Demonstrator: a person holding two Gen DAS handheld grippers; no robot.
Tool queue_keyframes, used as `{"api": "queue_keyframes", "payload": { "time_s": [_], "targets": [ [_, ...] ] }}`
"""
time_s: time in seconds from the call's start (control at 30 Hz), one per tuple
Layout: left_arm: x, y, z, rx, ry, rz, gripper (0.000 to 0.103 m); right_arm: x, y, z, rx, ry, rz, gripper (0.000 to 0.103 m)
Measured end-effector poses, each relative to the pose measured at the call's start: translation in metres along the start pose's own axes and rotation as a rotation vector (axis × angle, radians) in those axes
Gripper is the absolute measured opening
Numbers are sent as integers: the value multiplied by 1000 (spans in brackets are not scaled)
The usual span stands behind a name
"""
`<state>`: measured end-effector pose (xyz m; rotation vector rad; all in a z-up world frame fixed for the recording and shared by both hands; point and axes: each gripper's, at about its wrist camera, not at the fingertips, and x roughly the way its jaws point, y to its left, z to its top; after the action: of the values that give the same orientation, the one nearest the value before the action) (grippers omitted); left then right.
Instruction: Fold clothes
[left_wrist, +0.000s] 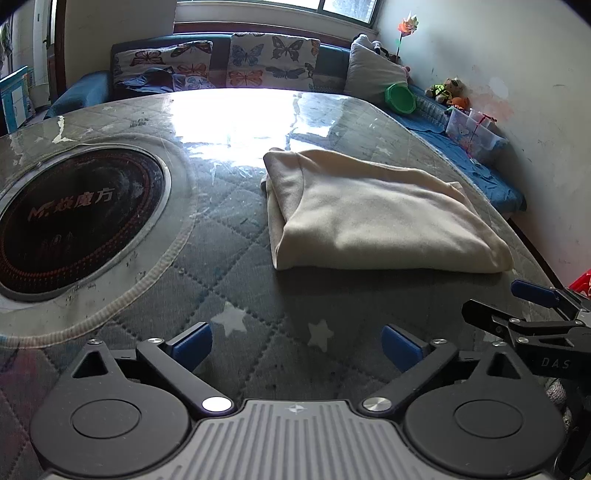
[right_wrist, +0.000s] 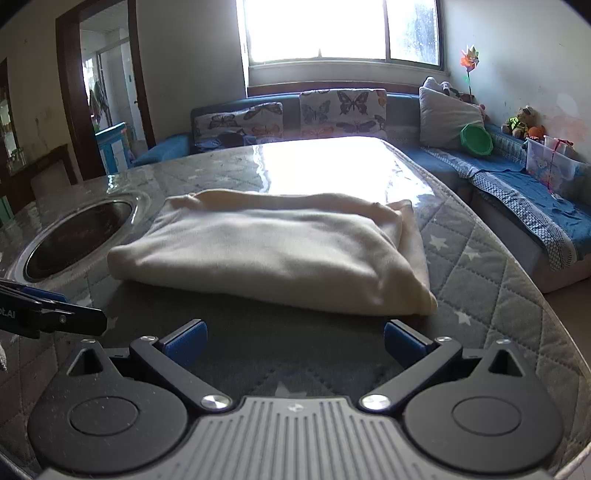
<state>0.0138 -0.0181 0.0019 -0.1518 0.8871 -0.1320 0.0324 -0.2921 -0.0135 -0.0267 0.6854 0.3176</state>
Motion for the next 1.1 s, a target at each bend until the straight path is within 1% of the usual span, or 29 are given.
{"api": "queue_keyframes", "payload": {
  "time_s": [0.1,0.53,0.7,0.83,1.1],
  "targets": [
    [-1,-1,-4,6,8,3,103,-2,3,-3,-5,4,-3,103],
    [-3,-5,-14,36,21,33,103,-4,8,-16,10,41,-12,103],
    [-2,-8,-16,53,20,50,103,-2,11,-18,-4,42,-28,103],
    [-1,-9,-17,60,17,57,103,1,16,-19,-45,58,-47,103],
    [1,-15,-19,94,18,88,103,3,17,-18,-42,69,-61,103]
  ]
}}
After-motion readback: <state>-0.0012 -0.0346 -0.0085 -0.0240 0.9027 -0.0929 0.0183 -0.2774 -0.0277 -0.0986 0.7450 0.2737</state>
